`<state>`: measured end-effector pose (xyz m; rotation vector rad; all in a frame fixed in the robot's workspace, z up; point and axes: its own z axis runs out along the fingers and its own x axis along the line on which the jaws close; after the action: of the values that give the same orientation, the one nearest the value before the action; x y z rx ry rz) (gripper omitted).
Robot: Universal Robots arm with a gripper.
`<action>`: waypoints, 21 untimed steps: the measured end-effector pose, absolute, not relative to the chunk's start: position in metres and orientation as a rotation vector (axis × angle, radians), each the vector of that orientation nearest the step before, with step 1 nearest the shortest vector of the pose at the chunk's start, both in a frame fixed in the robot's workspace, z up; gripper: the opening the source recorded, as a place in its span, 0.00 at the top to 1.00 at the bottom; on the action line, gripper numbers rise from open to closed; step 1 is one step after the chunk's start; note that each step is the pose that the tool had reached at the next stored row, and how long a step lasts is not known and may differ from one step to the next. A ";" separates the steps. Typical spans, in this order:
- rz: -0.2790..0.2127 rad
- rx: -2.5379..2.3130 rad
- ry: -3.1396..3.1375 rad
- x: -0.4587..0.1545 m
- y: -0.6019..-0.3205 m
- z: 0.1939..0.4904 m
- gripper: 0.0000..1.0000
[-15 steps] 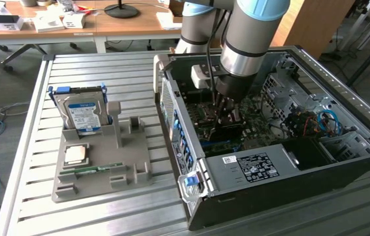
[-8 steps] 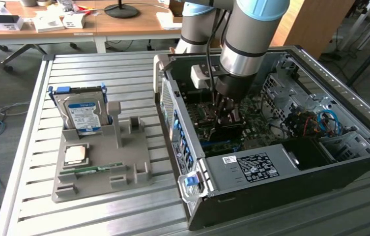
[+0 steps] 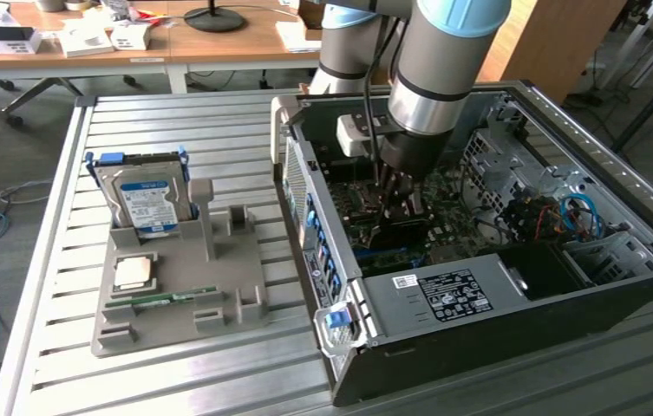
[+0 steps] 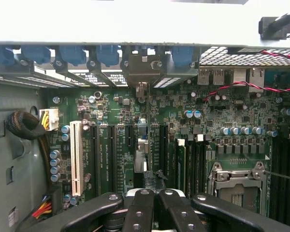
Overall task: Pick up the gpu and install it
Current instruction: 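Press down on the gpu until it lock into place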
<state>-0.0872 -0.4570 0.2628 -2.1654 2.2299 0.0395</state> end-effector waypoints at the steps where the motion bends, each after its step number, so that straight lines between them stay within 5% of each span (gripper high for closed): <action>1: 0.040 -2.165 2.230 -0.087 -0.457 0.263 0.89; 21: 0.028 -2.160 2.224 -0.097 -0.457 0.262 0.89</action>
<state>-0.0974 -0.4570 0.2622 -2.1601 2.2241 0.0281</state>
